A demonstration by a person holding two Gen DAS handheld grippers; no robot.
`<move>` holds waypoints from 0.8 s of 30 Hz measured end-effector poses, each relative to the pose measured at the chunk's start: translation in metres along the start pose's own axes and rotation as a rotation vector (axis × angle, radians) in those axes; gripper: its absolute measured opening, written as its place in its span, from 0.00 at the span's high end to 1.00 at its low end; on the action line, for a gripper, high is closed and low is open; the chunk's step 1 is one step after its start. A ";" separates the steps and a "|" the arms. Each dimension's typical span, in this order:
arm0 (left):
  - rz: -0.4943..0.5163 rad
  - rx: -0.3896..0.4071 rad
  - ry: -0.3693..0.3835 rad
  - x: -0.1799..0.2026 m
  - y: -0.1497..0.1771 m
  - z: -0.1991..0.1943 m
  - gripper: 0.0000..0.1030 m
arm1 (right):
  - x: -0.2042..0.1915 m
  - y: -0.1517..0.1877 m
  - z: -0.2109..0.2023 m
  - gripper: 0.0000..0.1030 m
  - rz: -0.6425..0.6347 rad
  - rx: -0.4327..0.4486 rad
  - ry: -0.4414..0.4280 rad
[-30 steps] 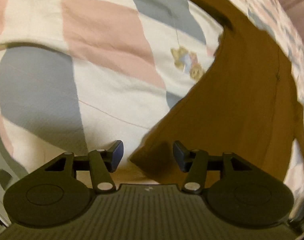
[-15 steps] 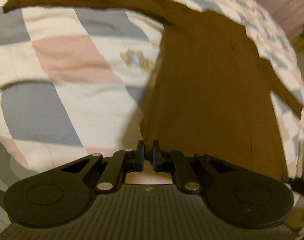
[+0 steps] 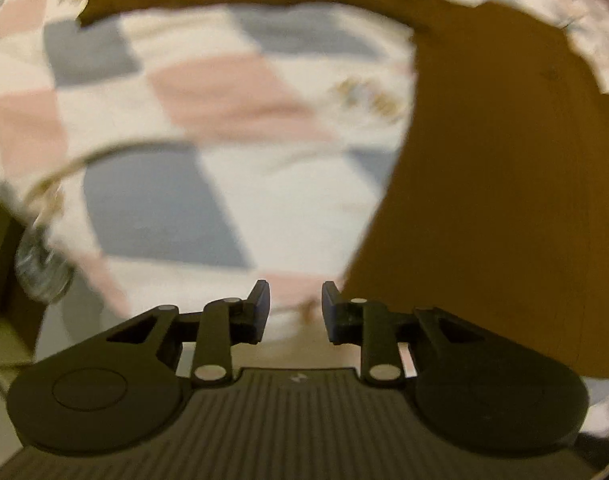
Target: Fold clothes
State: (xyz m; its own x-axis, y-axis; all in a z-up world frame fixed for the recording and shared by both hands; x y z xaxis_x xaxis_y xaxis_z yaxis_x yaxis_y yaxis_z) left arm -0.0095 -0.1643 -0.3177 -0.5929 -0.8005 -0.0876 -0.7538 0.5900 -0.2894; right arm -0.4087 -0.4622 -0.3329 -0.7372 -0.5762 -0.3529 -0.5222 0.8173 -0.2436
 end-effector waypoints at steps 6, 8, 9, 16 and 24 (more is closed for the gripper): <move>0.175 -0.034 0.097 0.076 0.003 0.019 0.77 | -0.021 0.016 0.051 0.69 -0.074 -0.158 0.074; 0.219 -0.107 0.058 0.085 0.013 0.032 0.76 | -0.019 0.021 0.043 0.70 -0.054 -0.169 0.071; 0.243 -0.140 0.026 0.086 0.017 0.036 0.76 | -0.018 0.022 0.036 0.70 -0.031 -0.167 0.072; 0.332 -0.101 -0.028 0.079 -0.005 -0.013 0.76 | -0.028 0.006 -0.032 0.55 0.185 0.024 0.145; 0.371 0.162 0.088 0.121 -0.067 -0.123 0.52 | -0.121 -0.040 -0.084 0.21 0.191 0.254 0.069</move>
Point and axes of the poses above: each gripper's, at about its wrist camera, not at the fingertips, and z roughly the way its jaws point, x to its right, y to its underside, the point moved 1 cm from there along z, roughly the way its jaws point, and after that the axes turned 5 degrees about -y, right-handed, at the moved point
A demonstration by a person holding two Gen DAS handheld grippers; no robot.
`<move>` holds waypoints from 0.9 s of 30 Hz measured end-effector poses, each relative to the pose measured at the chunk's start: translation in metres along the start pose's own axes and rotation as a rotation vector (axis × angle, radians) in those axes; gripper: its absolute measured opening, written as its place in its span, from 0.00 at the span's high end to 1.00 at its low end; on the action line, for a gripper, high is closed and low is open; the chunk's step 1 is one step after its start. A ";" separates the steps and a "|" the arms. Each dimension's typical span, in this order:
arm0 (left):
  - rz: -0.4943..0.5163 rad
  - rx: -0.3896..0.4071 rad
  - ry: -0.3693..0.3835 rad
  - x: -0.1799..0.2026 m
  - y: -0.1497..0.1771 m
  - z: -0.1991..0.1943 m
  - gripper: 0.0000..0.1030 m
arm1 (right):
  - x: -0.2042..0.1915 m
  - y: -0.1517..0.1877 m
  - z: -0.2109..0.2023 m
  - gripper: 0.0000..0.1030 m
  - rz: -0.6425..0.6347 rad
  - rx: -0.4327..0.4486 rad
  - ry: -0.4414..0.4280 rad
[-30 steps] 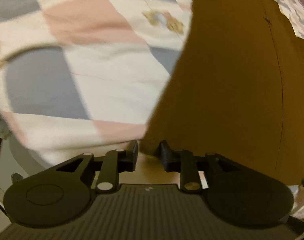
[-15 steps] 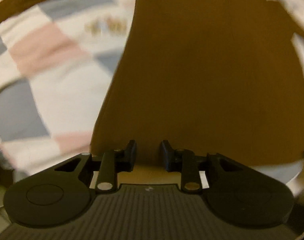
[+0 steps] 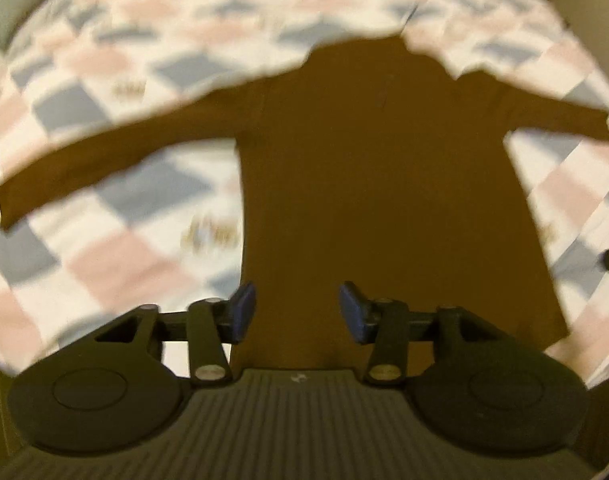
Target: Fold clothes
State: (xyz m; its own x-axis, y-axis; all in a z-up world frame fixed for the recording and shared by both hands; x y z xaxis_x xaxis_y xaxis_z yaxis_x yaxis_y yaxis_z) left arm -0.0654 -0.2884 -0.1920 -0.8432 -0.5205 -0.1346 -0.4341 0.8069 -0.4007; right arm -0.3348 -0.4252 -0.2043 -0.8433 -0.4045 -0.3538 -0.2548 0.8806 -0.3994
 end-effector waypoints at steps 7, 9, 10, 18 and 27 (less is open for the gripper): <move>-0.063 0.124 -0.001 0.010 -0.019 -0.064 0.40 | -0.046 -0.015 -0.026 0.06 -0.116 0.014 -0.001; -0.076 0.138 -0.023 0.016 -0.015 -0.074 0.40 | -0.049 -0.014 -0.037 0.04 -0.125 -0.003 -0.014; -0.083 0.143 -0.032 0.021 -0.012 -0.078 0.40 | -0.048 -0.014 -0.041 0.03 -0.129 -0.009 -0.016; -0.126 0.128 -0.043 0.054 0.009 -0.104 0.39 | -0.029 -0.003 -0.073 0.02 -0.159 -0.033 -0.052; -0.163 0.099 -0.067 0.089 0.040 -0.125 0.36 | -0.014 0.011 -0.089 0.02 -0.276 -0.050 -0.044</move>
Point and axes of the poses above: each gripper's, at about its wrist camera, not at the fingertips, and z roughly the way its jaws point, x to its right, y to its underside, the point moved 1 cm from there along z, roughly the way its jaws point, and after that the axes turned 5 degrees about -y, right-handed, at the moved point
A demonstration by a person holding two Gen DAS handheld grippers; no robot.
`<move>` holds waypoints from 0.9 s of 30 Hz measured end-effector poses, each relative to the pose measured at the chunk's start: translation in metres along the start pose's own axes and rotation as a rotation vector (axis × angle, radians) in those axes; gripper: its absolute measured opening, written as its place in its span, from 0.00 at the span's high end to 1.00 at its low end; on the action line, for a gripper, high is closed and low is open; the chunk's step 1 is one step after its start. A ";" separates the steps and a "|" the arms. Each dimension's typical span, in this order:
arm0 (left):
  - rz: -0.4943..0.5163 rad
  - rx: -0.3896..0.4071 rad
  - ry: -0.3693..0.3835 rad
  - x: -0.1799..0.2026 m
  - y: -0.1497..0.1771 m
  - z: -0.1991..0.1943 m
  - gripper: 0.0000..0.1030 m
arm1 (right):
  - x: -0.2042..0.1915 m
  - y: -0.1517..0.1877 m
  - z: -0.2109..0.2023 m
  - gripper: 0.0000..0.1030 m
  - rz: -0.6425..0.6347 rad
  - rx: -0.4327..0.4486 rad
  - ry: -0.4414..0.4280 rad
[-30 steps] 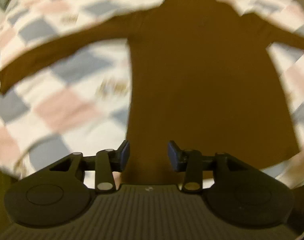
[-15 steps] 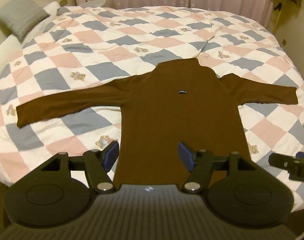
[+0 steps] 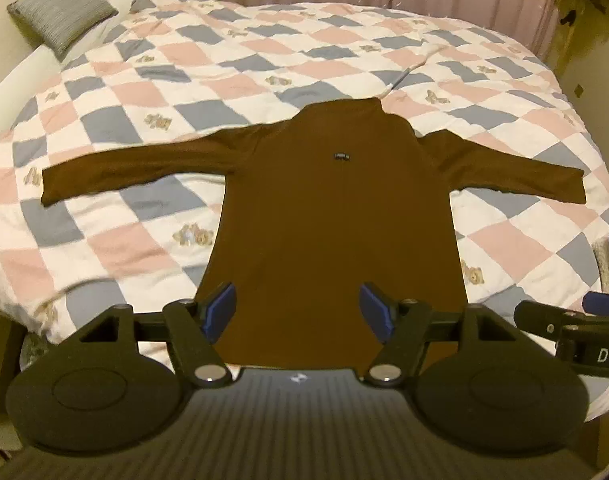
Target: Fold clothes
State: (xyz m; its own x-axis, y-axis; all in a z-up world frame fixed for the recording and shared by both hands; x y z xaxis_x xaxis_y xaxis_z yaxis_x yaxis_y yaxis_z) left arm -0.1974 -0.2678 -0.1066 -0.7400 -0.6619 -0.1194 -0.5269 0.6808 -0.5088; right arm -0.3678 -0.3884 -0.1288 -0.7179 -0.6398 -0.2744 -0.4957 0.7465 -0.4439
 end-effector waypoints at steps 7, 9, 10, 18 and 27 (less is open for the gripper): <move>-0.004 -0.043 -0.026 0.013 0.024 -0.003 0.35 | 0.008 0.016 -0.002 0.02 -0.032 -0.034 -0.007; 0.003 -0.045 -0.034 0.017 0.029 -0.005 0.34 | 0.009 0.019 -0.003 0.02 -0.036 -0.043 -0.007; 0.005 -0.045 -0.036 0.017 0.031 -0.006 0.32 | 0.010 0.020 -0.003 0.02 -0.039 -0.045 -0.006; 0.024 -0.055 -0.050 0.023 0.038 -0.011 0.28 | 0.014 0.027 -0.003 0.02 -0.045 -0.070 -0.013; 0.047 -0.061 -0.052 0.030 0.036 -0.010 0.25 | 0.020 0.028 0.001 0.02 -0.034 -0.104 -0.007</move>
State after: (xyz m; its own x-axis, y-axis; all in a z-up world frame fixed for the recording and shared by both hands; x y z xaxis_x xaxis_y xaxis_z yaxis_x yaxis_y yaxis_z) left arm -0.2427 -0.2603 -0.1199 -0.7428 -0.6431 -0.1863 -0.5180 0.7283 -0.4485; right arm -0.3959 -0.3803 -0.1478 -0.6967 -0.6659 -0.2669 -0.5680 0.7393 -0.3618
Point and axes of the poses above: each gripper's, at about its wrist camera, not at the fingertips, and z roughly the way its jaws point, x to its right, y to its underside, the point moved 1 cm from there along z, roughly the way its jaws point, and after that the axes turned 5 degrees about -y, right-handed, at the moved point
